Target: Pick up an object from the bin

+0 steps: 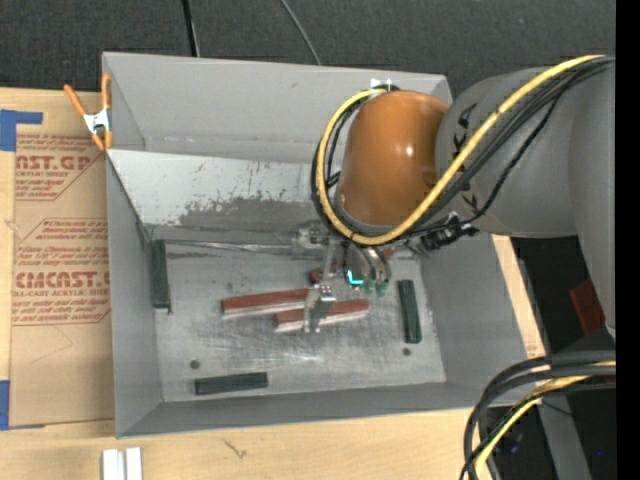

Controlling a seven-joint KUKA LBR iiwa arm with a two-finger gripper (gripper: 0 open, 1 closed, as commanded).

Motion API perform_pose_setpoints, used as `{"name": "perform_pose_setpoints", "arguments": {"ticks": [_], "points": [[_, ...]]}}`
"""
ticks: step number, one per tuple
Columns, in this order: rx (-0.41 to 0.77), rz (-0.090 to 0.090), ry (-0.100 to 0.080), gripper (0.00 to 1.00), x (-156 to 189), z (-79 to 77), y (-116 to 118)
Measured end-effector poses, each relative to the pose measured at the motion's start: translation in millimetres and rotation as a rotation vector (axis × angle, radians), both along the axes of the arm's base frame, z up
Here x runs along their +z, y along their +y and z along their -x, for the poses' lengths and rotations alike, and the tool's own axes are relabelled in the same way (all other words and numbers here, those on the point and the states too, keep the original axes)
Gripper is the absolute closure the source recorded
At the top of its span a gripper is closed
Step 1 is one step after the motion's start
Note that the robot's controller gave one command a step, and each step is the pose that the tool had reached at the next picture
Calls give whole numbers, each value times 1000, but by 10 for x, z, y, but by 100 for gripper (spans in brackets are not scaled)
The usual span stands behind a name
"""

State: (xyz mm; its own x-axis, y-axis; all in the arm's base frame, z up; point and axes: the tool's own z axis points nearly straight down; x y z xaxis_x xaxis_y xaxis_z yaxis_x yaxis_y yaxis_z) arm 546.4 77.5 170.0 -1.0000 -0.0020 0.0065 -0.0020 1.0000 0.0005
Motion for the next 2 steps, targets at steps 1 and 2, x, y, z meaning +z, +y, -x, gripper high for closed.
{"name": "perform_pose_setpoints", "arguments": {"ticks": [1, 2], "points": [[-1, -1, -8, 0, 40, -19, -4], [33, 0, -13, 0, -773, -132, -499]]}}
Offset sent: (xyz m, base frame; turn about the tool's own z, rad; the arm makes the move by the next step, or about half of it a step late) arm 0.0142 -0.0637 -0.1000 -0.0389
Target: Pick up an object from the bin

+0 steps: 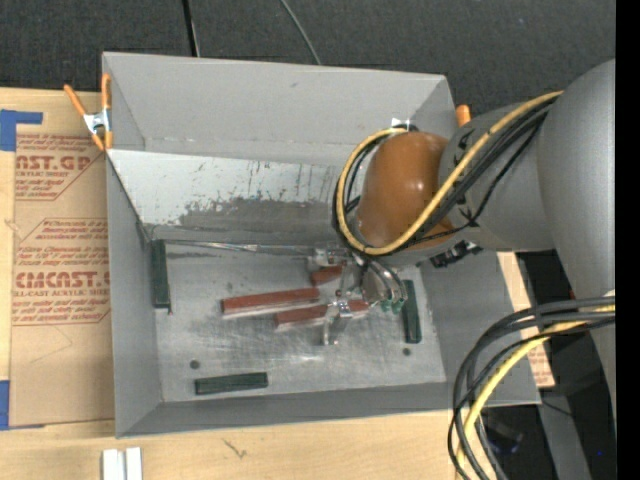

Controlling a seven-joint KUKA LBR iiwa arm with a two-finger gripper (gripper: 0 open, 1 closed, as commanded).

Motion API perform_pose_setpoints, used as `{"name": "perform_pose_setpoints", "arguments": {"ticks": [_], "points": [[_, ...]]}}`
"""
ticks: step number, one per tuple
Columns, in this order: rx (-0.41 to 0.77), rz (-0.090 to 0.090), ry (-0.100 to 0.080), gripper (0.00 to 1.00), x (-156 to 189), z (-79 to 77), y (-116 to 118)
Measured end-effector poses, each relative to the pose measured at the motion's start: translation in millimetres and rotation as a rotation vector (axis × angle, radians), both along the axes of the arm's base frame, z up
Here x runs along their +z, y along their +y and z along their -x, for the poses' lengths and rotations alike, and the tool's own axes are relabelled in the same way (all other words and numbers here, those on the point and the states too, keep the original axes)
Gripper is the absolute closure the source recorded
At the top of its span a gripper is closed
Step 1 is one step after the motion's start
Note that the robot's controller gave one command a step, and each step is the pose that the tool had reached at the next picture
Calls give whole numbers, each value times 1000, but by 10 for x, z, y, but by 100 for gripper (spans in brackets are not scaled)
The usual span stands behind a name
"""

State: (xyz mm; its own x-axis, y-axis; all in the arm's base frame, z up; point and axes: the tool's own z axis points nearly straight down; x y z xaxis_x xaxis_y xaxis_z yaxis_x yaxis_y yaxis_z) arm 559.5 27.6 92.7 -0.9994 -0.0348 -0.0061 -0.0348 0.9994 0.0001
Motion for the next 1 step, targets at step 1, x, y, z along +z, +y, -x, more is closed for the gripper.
{"name": "perform_pose_setpoints", "arguments": {"ticks": [1], "points": [[-168, 1, 4, 0, -199, -1, 321]]}}
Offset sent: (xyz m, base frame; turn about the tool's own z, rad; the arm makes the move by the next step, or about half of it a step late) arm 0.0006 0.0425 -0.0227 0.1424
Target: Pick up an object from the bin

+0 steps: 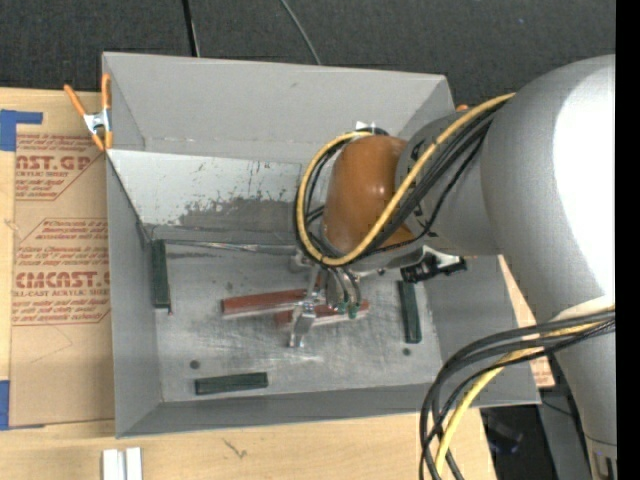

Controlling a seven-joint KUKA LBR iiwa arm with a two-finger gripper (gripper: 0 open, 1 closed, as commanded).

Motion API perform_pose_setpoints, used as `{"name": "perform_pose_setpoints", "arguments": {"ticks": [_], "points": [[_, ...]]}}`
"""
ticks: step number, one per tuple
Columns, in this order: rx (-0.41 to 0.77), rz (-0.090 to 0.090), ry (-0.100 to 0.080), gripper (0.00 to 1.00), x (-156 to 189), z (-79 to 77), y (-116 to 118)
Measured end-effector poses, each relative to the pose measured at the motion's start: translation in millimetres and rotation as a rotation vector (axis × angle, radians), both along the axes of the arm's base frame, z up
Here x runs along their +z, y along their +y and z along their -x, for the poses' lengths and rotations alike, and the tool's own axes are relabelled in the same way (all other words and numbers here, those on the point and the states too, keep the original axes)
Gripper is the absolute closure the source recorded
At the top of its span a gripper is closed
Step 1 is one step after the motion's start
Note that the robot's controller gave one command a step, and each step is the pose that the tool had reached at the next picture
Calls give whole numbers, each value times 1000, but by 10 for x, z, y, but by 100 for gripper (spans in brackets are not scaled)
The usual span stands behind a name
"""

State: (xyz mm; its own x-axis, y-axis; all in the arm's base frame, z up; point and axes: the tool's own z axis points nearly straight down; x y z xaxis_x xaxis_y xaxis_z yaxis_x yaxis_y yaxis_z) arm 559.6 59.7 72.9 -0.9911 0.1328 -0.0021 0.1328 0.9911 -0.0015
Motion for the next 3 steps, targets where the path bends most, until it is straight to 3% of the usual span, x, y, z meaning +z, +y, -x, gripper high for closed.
{"name": "perform_pose_setpoints", "arguments": {"ticks": [1, 2, 3], "points": [[-3, -2, -3, 0, 2, -13, 257], [-2, -3, -1, 0, 9, -10, 1], [-1, -2, 4, 100, 29, -21, 260]]}}
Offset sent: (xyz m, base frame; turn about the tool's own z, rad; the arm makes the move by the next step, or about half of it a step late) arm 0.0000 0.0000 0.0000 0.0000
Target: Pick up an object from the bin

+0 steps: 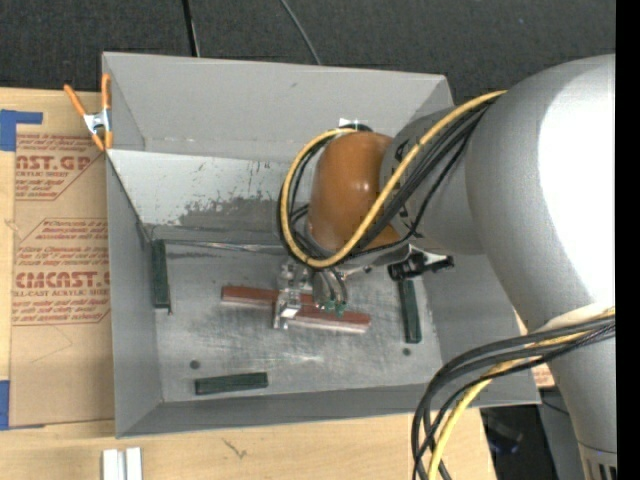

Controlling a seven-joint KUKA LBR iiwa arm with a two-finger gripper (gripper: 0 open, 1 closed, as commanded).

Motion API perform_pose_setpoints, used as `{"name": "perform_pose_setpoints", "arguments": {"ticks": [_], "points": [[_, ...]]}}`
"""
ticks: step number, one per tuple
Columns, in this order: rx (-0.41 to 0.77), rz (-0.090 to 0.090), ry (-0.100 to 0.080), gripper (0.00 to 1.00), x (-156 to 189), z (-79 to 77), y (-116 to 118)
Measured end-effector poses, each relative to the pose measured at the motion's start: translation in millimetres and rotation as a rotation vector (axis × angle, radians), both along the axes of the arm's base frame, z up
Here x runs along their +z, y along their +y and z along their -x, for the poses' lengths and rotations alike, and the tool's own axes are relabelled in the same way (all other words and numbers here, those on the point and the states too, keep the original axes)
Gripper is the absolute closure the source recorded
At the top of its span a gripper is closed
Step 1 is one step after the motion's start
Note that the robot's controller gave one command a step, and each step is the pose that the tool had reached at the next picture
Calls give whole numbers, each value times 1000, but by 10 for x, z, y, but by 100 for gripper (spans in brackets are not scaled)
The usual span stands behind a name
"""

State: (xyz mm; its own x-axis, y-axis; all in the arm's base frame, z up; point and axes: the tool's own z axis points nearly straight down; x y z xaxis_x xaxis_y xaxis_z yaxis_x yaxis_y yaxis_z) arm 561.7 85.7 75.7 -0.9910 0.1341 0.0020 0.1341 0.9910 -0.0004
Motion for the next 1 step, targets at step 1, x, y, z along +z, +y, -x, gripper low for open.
{"name": "perform_pose_setpoints", "arguments": {"ticks": [1], "points": [[0, 0, 0, 100, 0, -1, 0]]}}
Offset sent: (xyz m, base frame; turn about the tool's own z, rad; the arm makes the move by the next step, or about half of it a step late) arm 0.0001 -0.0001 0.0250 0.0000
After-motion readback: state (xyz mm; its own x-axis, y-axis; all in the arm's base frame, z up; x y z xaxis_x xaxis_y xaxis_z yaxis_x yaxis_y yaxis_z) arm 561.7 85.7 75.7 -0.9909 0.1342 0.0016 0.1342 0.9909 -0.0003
